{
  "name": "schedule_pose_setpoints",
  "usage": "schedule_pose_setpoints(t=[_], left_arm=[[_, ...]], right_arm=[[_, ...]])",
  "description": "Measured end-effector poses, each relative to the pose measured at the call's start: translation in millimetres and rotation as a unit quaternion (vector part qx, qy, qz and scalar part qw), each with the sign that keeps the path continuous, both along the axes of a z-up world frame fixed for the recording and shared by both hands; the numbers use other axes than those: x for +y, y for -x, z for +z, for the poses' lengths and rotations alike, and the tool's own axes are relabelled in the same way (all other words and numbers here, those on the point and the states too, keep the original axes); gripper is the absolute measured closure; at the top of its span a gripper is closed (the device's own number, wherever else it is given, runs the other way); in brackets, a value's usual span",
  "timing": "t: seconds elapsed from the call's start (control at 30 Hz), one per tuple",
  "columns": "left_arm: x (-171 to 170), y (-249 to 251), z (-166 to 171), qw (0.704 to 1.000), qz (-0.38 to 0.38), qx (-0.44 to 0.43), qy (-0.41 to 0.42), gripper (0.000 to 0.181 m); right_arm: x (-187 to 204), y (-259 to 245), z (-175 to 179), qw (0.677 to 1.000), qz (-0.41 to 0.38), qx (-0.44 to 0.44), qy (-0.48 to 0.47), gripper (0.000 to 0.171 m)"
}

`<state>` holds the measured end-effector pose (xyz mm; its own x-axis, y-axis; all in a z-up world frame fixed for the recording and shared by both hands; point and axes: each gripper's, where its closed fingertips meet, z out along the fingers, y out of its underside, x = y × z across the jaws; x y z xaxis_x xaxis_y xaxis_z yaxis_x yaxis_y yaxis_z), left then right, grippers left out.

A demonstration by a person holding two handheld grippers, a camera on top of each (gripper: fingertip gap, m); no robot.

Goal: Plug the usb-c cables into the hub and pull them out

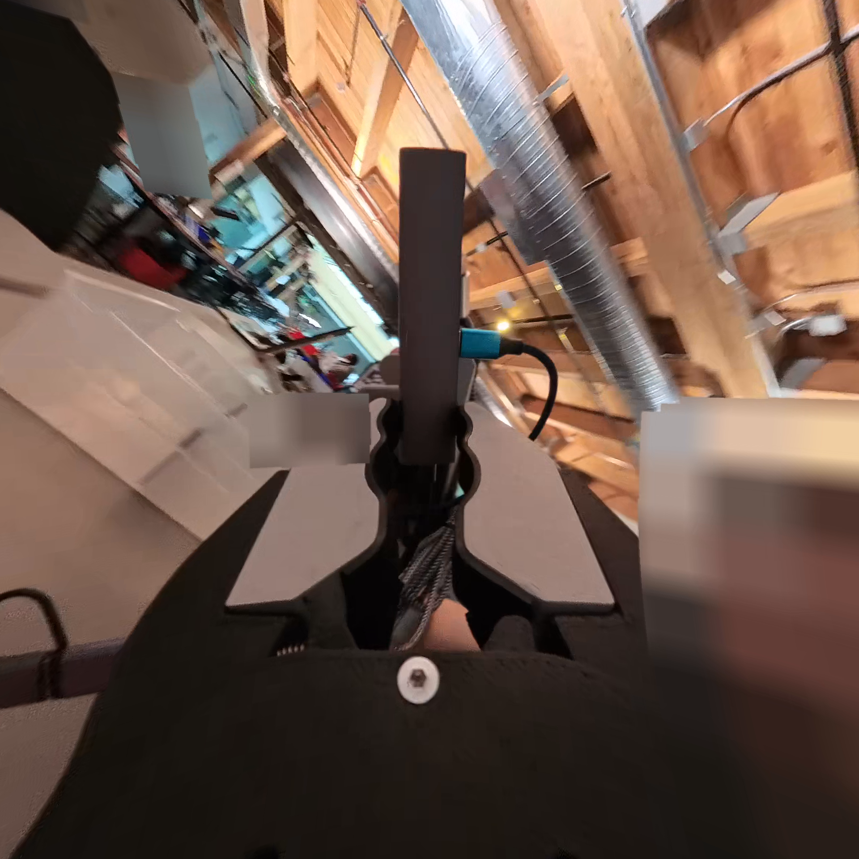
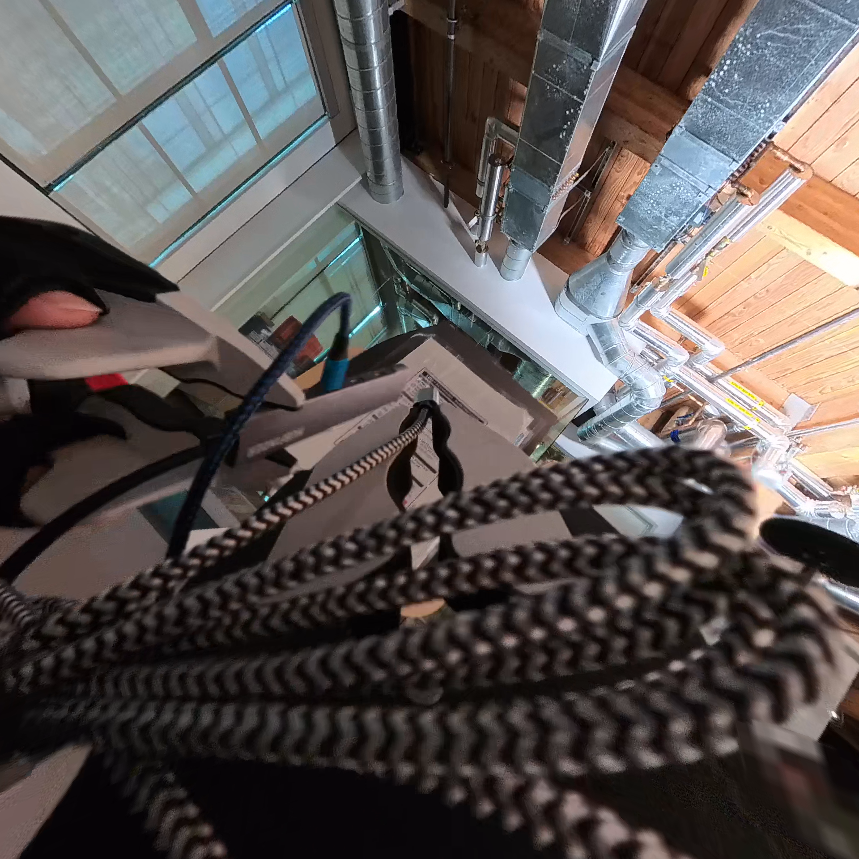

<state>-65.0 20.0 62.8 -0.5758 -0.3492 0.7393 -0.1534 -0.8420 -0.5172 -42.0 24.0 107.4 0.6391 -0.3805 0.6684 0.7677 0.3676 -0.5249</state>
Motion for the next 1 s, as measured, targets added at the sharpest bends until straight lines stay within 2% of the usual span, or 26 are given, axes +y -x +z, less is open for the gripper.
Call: schedule_pose_setpoints(t=[0.03,0.1,0.17,0.27,0.47,0.53,0.73,0.77,1.0], left_arm=[[6.4,2.1,1.8,0.999,0.021,0.000,-0.028,0.159],[18.6,6.6,5.9,0.994,0.070,-0.001,-0.090,0.159],[28.5,10.7,8.5,0.980,0.117,0.005,-0.158,0.159],[40.1,15.9,11.2,0.946,0.191,0.015,-0.263,0.158],[36.5,19.5,14.0,0.882,0.253,0.013,-0.399,0.159],[32.9,20.0,15.5,0.865,0.265,0.009,-0.426,0.159],[23.8,18.6,16.4,0.861,0.258,0.006,-0.437,0.158],[23.3,18.4,16.2,0.861,0.257,0.007,-0.439,0.158],[18.9,17.6,16.6,0.855,0.258,0.005,-0.450,0.159]], right_arm=[[-1.7,1.3,3.5,1.000,0.007,-0.009,0.004,0.165],[-4.7,1.6,11.4,1.000,0.010,-0.023,0.018,0.165],[-4.8,12.5,13.2,0.996,0.047,-0.049,0.060,0.165],[-8.5,21.4,18.3,0.991,0.063,-0.066,0.100,0.164],[-13.6,38.5,17.0,0.979,0.074,-0.096,0.163,0.164],[-12.6,42.8,12.9,0.974,0.081,-0.093,0.188,0.164],[-12.1,42.2,15.1,0.978,0.062,-0.099,0.171,0.164],[-12.2,42.3,15.4,0.979,0.061,-0.100,0.169,0.086],[-12.2,42.2,15.0,0.979,0.063,-0.101,0.168,0.087]])
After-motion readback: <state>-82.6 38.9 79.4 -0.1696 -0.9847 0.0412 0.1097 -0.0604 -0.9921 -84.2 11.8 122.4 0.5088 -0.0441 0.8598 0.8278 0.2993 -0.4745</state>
